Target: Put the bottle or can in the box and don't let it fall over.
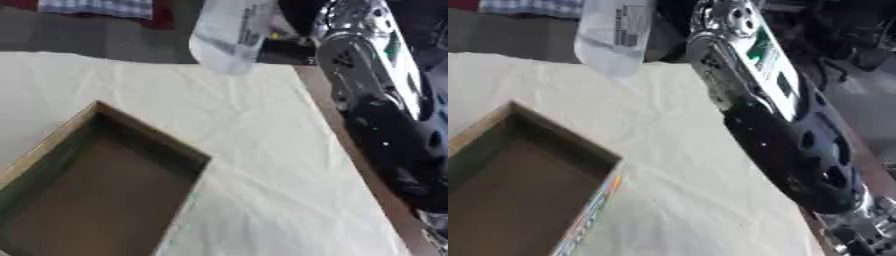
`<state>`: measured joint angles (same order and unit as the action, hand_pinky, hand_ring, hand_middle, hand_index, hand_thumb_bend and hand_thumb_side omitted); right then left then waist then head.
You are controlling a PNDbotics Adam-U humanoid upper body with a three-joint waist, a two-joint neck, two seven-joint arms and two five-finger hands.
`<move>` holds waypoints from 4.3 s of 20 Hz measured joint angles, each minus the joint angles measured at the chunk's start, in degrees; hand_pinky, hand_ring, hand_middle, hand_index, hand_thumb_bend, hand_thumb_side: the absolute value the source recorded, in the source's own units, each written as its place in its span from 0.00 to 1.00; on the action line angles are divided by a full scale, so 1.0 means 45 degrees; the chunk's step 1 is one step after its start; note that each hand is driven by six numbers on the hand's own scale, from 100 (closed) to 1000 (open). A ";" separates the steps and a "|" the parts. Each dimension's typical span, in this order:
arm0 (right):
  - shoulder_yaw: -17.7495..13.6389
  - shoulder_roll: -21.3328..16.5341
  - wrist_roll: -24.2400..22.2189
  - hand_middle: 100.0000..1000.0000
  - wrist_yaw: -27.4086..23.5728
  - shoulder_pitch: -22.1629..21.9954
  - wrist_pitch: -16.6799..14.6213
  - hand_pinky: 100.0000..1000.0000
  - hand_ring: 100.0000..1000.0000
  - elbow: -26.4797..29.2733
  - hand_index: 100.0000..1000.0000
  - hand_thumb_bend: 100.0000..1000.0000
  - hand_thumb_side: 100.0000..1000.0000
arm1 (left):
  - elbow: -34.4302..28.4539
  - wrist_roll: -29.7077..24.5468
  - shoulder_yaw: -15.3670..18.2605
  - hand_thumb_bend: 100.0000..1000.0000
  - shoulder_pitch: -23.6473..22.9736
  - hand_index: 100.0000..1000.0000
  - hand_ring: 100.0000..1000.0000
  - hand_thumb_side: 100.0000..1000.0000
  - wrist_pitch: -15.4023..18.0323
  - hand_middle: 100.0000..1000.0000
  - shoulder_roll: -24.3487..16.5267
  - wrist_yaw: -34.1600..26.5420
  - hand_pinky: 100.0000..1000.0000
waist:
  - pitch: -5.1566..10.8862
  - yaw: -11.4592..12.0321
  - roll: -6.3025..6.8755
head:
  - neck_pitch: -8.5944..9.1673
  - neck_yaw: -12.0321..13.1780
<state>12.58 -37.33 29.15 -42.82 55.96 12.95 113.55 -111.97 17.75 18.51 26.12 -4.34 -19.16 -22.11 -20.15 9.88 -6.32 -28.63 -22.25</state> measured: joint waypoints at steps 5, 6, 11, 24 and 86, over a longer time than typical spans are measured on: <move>0.0129 0.0481 -0.0043 0.31 0.0267 0.0116 -0.0032 0.83 0.30 0.0003 0.05 0.00 0.41 | 0.0408 -0.0099 0.0032 0.37 -0.0024 0.69 1.00 0.51 -0.0071 1.00 0.0000 0.0070 1.00 | 0.0014 0.0033 0.0031 | -0.0201 0.0011; 0.0154 0.0567 -0.0056 0.32 0.0325 0.0117 -0.0044 0.83 0.30 0.0003 0.04 0.00 0.41 | 0.0480 -0.0136 0.0032 0.37 -0.0022 0.69 1.00 0.51 -0.0078 1.00 0.0000 0.0078 1.00 | 0.0014 0.0078 0.0030 | -0.0245 0.0024; 0.0315 0.1018 -0.0149 0.32 0.0573 0.0120 -0.0123 0.82 0.30 0.0003 0.05 0.00 0.41 | 0.0722 -0.0263 0.0033 0.37 0.0041 0.69 1.00 0.51 -0.0137 1.00 0.0004 0.0079 1.00 | 0.0014 0.0197 -0.0004 | -0.0576 0.0099; 0.0785 0.2106 -0.0365 0.32 0.1392 -0.0030 -0.0147 0.82 0.31 0.0004 0.05 0.00 0.41 | 0.1182 -0.0499 0.0029 0.38 0.0506 0.69 1.00 0.51 -0.0315 1.00 0.0028 -0.0026 1.00 | 0.0239 0.0576 -0.0232 | -0.0851 0.0210; 0.4333 0.2400 -0.2506 0.95 0.4616 -0.3071 -0.1923 0.77 0.94 0.0000 0.64 0.00 0.41 | 0.2497 -0.0490 0.1409 0.37 0.0533 0.70 1.00 0.54 -0.0210 1.00 -0.0002 -0.0063 1.00 | 0.0553 0.0418 -0.0709 | -0.1587 -0.0568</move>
<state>32.08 -26.53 17.87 -22.05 42.14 4.30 113.56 -100.73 15.54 24.85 28.52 -5.29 -19.17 -22.39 -17.66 11.76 -9.51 -35.77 -24.81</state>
